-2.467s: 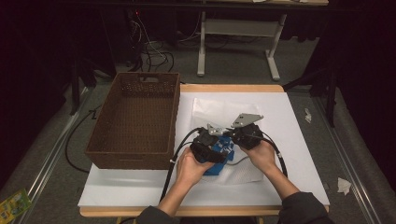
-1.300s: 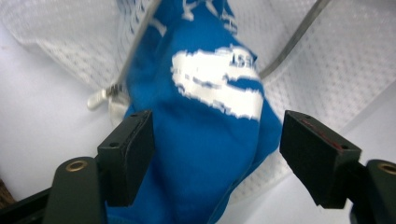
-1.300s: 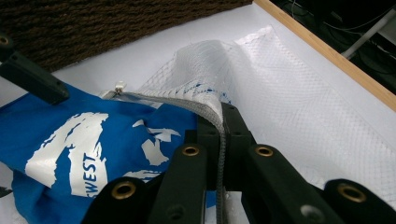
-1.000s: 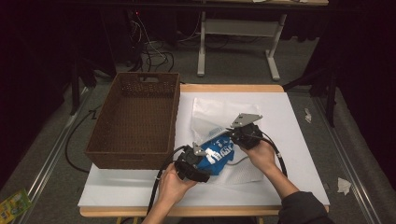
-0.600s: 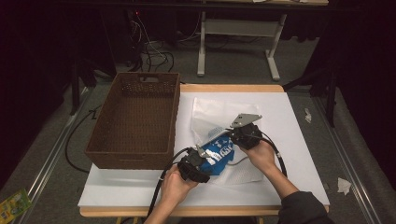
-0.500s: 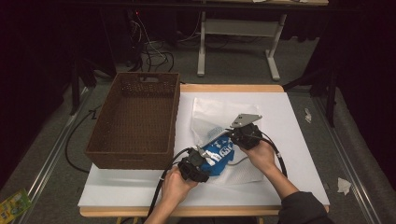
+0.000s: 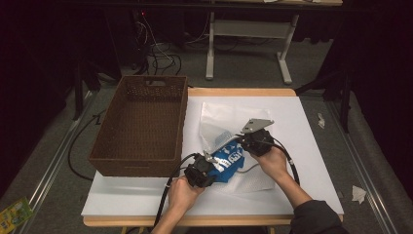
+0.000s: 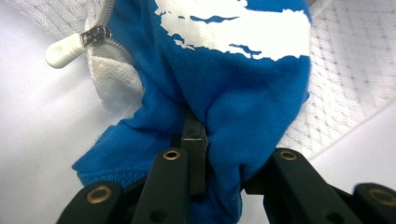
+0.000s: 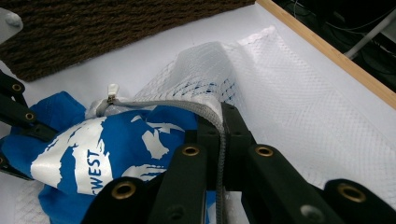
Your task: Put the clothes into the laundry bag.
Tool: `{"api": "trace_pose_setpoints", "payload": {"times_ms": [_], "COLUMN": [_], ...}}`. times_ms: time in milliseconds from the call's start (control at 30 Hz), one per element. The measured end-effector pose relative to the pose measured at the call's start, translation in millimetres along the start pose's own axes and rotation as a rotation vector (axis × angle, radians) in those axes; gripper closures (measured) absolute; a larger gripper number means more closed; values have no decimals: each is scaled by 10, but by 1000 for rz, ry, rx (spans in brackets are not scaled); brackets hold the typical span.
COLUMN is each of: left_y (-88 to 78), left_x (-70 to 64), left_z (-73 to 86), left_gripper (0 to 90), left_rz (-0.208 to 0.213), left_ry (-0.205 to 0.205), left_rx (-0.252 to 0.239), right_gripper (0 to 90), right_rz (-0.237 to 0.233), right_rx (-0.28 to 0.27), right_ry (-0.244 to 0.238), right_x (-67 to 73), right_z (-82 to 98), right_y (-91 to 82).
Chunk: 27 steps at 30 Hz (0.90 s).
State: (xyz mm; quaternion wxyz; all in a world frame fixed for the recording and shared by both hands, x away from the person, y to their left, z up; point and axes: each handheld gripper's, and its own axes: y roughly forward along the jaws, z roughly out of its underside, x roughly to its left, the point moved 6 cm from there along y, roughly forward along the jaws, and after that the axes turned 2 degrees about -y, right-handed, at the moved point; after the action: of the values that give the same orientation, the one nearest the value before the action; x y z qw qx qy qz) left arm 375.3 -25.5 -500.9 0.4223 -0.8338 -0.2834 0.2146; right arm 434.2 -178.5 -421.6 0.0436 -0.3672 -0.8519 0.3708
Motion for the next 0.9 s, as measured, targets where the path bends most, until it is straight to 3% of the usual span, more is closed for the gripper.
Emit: {"api": "trace_pose_setpoints", "payload": {"times_ms": [267,500,700,900], "left_y": [-129,-265,-343,-422], "left_x": [-39,-102,-142,-153], "left_z": [-20,-90,-150,-223], "left_gripper": [775,777,777,773], "left_rz": [51,48,82,89], "left_ry": [-13,20,6,1], "left_rx": [-45,-70,-110,-147], "right_gripper": [895,895,895,895], "right_rz": [-4,-5,-6,-9], "right_rx": [3,2,-1,-6], "right_ry": [2,-4,-7,-11], "right_x": [11,18,27,54], "right_z": [-6,-19,-53,-92], "right_y": [4,-1,-6,-15]}}
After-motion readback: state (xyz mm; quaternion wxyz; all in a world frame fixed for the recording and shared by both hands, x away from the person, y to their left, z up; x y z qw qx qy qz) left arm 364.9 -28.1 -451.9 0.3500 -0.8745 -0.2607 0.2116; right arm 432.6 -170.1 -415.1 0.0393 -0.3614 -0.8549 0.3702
